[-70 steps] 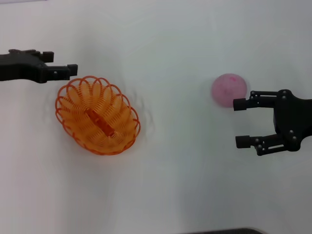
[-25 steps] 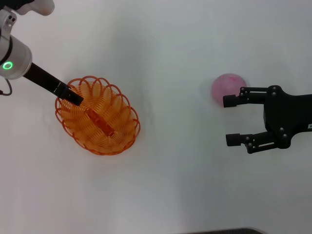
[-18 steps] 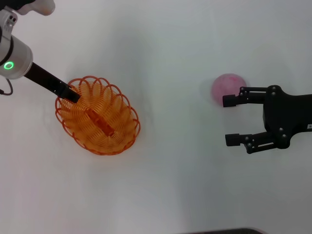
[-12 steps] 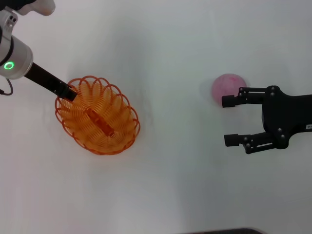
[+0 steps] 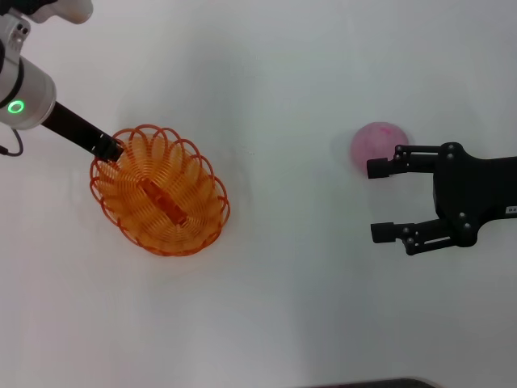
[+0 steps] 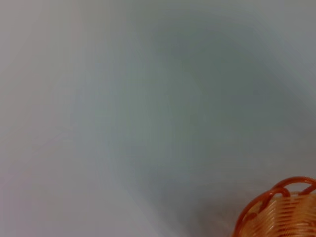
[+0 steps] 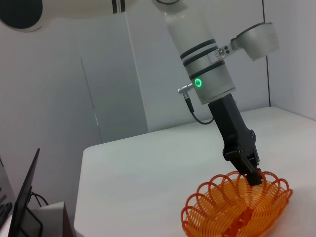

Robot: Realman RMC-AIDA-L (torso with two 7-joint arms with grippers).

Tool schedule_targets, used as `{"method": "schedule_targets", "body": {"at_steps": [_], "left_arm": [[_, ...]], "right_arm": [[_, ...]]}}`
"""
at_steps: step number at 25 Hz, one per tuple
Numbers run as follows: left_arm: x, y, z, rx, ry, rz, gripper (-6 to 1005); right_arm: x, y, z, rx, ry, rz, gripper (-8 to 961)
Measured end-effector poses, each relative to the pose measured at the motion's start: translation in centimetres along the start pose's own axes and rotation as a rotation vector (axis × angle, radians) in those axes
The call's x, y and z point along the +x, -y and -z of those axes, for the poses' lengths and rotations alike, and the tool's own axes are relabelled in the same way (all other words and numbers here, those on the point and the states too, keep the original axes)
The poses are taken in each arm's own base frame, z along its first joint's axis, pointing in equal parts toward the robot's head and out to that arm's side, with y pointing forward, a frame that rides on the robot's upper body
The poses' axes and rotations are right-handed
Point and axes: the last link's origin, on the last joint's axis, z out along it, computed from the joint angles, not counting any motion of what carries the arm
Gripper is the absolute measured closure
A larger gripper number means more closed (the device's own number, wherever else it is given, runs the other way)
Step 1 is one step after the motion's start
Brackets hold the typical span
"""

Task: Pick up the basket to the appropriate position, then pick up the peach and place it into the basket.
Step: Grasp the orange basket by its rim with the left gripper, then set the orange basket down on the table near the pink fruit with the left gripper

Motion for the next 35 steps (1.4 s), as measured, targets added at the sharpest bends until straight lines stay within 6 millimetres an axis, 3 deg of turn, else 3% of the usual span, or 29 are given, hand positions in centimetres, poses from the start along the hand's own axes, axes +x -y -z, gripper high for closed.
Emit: {"method": "schedule_targets", "body": {"at_steps": [13,26,35], "left_arm": [[0.2,0.2,0.7,-0.03,-0.04,0.056,901],[0.1,2.3,4.2,-0.129,-0.197,0.288,931],[-0.5,1.4,4.3,-0.213,-0.176,0.388,938]], "right_arm": [[-0.1,0.1,0.0,0.003,0.005,0.004,68],[-0.6,0.3,0.1,0.01,0.032,0.019,69],[-0.9,0.6,0.4,0.023,0.038,0.029,68]]}}
